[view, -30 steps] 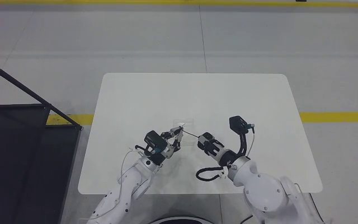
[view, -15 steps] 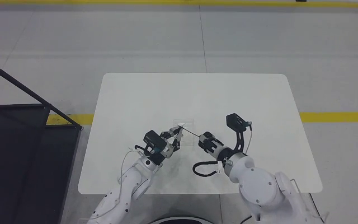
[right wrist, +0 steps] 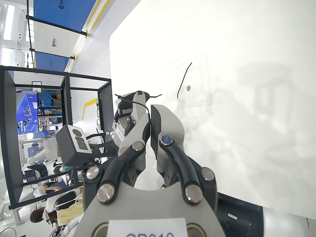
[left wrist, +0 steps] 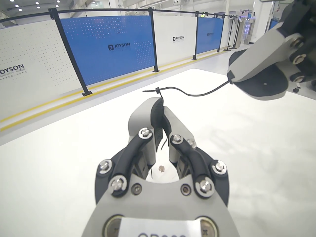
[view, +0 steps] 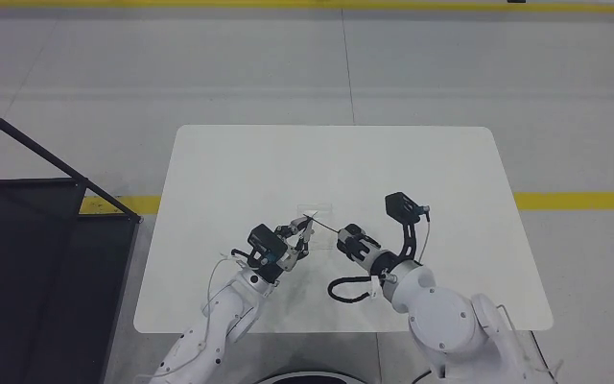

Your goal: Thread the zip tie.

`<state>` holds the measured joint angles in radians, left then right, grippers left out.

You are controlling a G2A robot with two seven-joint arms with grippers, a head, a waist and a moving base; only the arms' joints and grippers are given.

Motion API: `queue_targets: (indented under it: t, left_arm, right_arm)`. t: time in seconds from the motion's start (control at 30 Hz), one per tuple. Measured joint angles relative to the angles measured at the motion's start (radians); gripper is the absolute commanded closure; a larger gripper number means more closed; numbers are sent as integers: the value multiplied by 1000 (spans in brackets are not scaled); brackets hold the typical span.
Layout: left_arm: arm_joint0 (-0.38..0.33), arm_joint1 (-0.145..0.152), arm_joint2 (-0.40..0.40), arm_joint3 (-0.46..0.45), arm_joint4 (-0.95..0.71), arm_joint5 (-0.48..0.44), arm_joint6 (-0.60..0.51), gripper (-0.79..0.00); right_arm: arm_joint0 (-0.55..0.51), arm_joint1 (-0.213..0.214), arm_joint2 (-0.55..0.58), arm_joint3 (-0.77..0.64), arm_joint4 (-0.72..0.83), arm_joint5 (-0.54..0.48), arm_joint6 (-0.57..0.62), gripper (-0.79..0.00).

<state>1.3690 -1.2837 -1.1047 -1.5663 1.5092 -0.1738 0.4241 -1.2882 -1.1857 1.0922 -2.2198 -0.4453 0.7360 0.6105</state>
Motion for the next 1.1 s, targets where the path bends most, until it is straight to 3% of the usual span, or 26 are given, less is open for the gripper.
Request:
queue_targets:
  t: [0.77, 1.1]
  left_arm:
    - [-19, -10, 25, 22, 36, 34, -27, 0]
    - [-16, -10, 26, 21, 41, 23, -18, 0]
  right_arm:
    - [-133, 8, 76, -24, 79, -293, -68, 0]
    - [-94, 5, 59, 18, 63, -259, -33, 0]
